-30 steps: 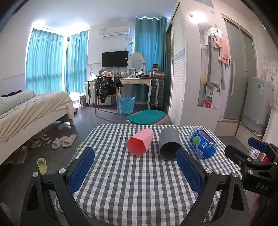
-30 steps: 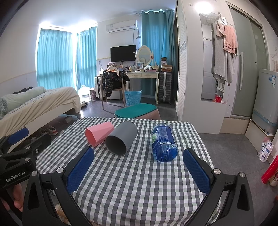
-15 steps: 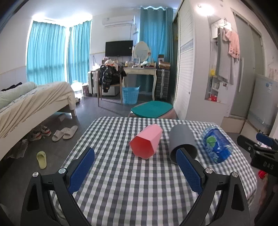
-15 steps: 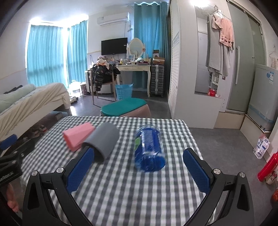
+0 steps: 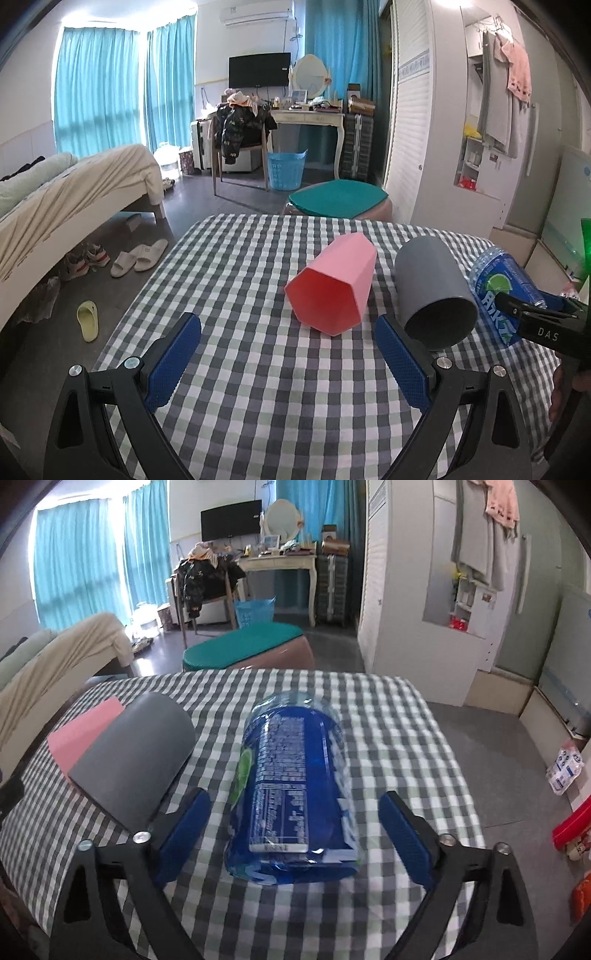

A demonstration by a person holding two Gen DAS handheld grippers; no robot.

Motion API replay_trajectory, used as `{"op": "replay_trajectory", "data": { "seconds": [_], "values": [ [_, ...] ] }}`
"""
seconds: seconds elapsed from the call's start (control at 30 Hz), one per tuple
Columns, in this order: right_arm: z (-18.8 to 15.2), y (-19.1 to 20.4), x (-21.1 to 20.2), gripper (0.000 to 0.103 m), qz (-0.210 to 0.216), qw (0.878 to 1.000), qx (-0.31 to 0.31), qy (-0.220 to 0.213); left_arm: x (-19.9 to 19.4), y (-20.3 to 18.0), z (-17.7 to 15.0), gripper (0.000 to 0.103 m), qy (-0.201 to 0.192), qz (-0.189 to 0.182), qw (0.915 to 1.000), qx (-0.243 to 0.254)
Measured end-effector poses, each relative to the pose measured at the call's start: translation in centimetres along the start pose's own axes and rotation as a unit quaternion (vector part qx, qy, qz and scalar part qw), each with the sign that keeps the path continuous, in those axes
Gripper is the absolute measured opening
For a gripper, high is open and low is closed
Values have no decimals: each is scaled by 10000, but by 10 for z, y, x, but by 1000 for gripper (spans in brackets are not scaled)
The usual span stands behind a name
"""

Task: Flip cup upside down
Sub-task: 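Move the right gripper to the blue bottle and grasp its middle, then lift the blue bottle with the right gripper and swing it toward the left gripper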

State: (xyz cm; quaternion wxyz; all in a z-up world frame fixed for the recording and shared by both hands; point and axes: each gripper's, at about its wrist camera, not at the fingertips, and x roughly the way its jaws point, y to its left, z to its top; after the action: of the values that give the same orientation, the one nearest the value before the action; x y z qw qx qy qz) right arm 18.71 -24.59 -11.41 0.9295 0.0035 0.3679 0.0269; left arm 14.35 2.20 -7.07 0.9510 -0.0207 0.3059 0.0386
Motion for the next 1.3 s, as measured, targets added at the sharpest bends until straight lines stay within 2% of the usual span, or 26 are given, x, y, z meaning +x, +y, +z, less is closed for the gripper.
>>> {"op": "replay_trajectory", "data": {
  "seconds": [0.13, 0.4, 0.6, 0.83, 0.97, 1.1, 1.3],
  "values": [
    [-2, 2, 3, 70, 13, 10000, 7, 78, -1, 1, -2, 98, 28, -25, 10000, 30],
    [-21, 7, -20, 70, -89, 9999, 101, 98, -20, 6, -10, 98, -63, -183, 9998, -51],
    [-57, 22, -64, 70, -71, 9997, -75, 199, -52, 19, -17, 98, -237, -254, 9993, -119],
    [-85, 62, -103, 70, 347, 9989, -262, 198, -80, 34, -31, 98, -377, -321, 9985, -250],
    [-90, 92, -104, 70, 552, 9977, -312, 256, -91, 46, -36, 98, -446, -263, 9984, -238],
    [-88, 119, -97, 70, 628, 9973, -218, 296, -94, 63, -35, 98, -478, -55, 9983, -327],
    [-88, 144, -84, 70, 664, 9968, -288, 351, -86, 79, -35, 98, -362, 144, 9984, -417]
  ]
}}
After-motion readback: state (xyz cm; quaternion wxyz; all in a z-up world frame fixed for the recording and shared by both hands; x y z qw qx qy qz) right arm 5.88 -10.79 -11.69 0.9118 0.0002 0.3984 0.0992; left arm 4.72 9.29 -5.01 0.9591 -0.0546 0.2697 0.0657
